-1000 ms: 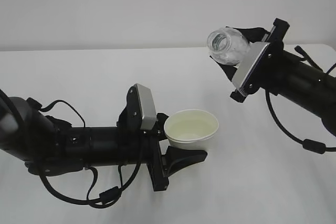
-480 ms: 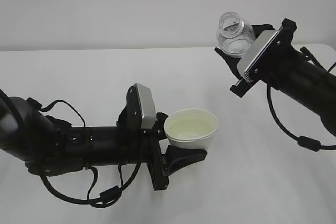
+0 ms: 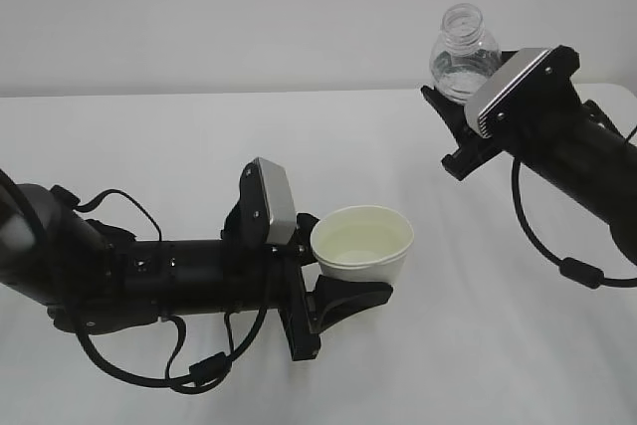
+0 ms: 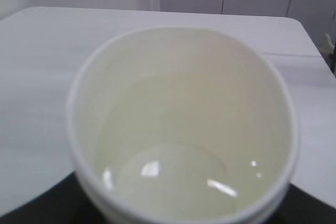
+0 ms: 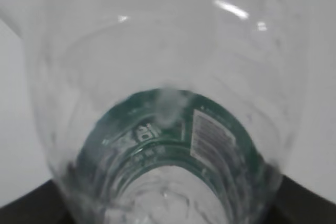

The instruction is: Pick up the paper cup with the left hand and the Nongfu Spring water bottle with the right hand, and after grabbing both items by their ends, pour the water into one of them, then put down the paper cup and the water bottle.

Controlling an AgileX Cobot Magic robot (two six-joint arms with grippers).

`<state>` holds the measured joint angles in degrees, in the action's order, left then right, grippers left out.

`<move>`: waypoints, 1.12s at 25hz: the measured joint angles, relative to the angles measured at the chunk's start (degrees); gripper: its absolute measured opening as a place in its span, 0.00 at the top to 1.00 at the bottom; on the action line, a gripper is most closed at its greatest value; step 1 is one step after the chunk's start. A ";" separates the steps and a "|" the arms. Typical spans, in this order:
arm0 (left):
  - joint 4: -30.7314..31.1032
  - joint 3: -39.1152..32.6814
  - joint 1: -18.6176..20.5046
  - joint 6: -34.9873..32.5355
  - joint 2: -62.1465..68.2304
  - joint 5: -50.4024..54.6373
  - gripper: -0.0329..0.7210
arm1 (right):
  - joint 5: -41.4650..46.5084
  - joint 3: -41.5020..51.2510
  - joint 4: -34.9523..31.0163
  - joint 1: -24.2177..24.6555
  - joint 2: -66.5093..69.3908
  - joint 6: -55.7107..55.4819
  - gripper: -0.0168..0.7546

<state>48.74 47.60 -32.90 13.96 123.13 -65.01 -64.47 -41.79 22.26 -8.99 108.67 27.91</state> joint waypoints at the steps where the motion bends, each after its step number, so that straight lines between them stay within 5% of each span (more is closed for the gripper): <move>1: 0.00 0.00 0.00 0.00 0.00 0.00 0.40 | 0.00 0.00 -0.63 0.00 0.00 -0.74 0.39; 28: -0.08 0.00 -0.22 0.00 0.00 0.20 0.40 | 2.41 0.00 -14.41 0.00 0.00 -13.60 0.39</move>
<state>48.65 47.60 -33.12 13.96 123.13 -64.80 -62.06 -41.79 7.86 -8.99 108.67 14.32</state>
